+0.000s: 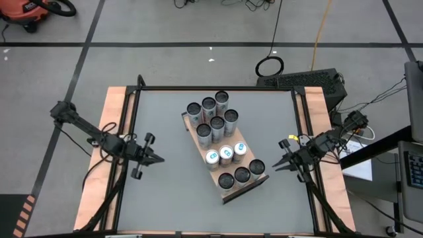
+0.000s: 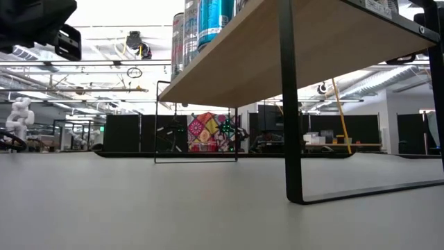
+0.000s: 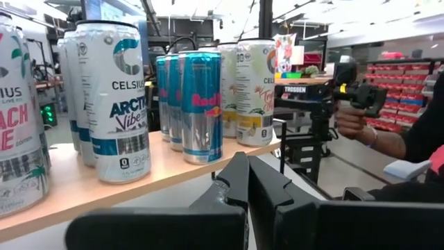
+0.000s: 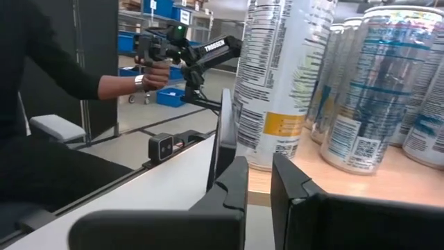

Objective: Place canned beverage on shelf
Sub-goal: Return to Home Position

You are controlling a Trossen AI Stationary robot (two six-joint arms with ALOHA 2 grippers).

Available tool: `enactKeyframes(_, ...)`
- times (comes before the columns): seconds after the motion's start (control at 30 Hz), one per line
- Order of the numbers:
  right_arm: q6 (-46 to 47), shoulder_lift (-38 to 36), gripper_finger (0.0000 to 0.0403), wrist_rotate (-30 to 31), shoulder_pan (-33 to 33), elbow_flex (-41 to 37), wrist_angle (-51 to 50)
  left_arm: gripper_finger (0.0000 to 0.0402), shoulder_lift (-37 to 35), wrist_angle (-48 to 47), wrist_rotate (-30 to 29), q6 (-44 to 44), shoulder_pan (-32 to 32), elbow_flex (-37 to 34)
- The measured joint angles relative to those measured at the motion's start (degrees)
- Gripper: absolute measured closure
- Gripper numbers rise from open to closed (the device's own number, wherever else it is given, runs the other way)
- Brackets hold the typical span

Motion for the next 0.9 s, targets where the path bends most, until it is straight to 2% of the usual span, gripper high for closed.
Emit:
enactKeyframes(0.53, -1.0, 0.0, 0.0403, 0.0, -0.3, 0.0, -0.3, 0.0401, -25.9, -25.7, -1.1, 2.6, 0.0, 0.0)
enactKeyframes(0.9, -2.2, 0.4, 0.0403, -0.8, -0.3, 0.0, -0.4, 0.0402, -26.0, -26.7, -2.4, 5.3, 3.7, 0.1)
